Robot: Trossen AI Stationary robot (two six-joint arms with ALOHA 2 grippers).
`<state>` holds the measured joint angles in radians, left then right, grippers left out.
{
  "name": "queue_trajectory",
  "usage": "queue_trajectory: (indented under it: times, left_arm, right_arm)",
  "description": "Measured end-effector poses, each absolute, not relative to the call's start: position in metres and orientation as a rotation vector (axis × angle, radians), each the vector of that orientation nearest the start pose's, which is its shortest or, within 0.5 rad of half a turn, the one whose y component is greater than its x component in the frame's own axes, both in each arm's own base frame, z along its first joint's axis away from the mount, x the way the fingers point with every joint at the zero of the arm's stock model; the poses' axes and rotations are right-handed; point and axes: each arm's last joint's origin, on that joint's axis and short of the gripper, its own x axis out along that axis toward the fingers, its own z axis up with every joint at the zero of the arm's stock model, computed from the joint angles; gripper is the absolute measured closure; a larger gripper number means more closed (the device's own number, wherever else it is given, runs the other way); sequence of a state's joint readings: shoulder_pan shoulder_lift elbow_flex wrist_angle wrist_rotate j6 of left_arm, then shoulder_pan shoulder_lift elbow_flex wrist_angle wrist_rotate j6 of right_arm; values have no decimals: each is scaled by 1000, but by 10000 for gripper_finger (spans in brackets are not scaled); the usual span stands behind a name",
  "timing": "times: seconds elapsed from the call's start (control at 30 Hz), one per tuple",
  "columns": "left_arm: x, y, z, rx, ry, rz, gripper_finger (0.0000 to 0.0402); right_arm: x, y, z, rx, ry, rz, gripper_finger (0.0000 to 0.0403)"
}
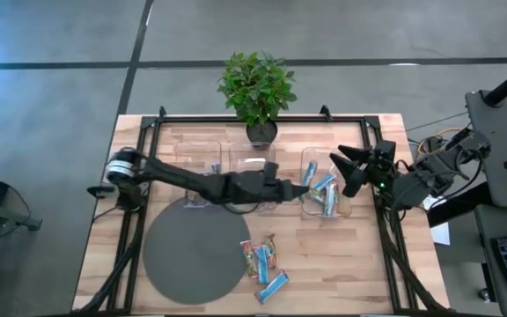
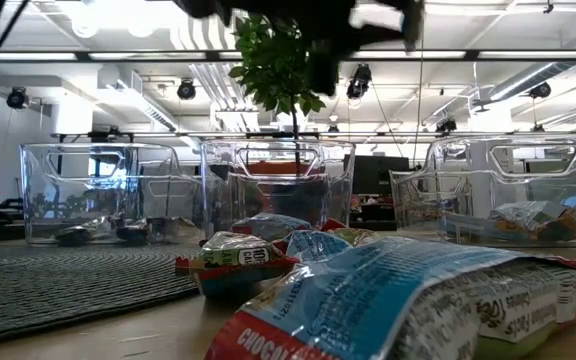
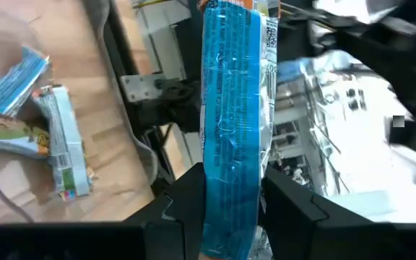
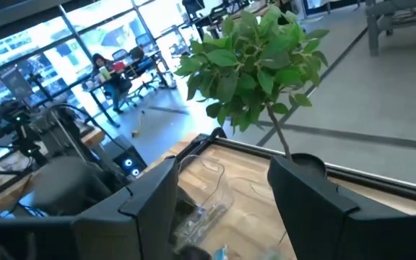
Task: Pick and place Granola Bars by type
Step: Put the yellow granola bar into the right transparent bin, then put the red granola bar into the middle transparent bin
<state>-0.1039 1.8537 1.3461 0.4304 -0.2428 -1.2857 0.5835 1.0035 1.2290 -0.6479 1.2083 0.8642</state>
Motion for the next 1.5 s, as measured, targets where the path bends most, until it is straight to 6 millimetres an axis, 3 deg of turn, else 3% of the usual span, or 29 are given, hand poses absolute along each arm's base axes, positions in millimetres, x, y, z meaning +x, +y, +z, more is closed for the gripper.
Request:
queue_trajectory:
  times: [0.17, 0.4, 0.5, 0.67, 0.8, 1.03, 1.17, 1.33, 1.5]
  left_arm:
    - [467, -22, 263, -1375, -9, 175, 298]
    - [508, 2, 244, -1300, 155, 335, 298]
    - [514, 8, 247, -1177, 270, 410, 298]
    - [522, 11, 264, -1021, 319, 435, 297]
    - [524, 12, 275, -959, 320, 439, 277]
    - [522, 12, 267, -955, 372, 491, 205]
    - [519, 10, 273, -934, 395, 441, 187]
    - [508, -16, 295, -761, 515, 181, 186]
    - [480, -53, 319, -557, 660, 12, 186]
  right_arm:
    - [164, 76, 405, 486, -7, -678, 193]
    - [165, 76, 404, 474, -1, -680, 193]
    - [164, 76, 405, 462, 2, -679, 193]
    - [162, 74, 406, 450, 3, -677, 193]
    - [162, 74, 406, 431, 11, -676, 193]
    - [162, 74, 406, 386, 28, -675, 193]
    - [160, 73, 407, 385, 27, -674, 193]
    - [157, 71, 405, 366, 71, -644, 193]
    - [155, 72, 399, 334, 148, -595, 193]
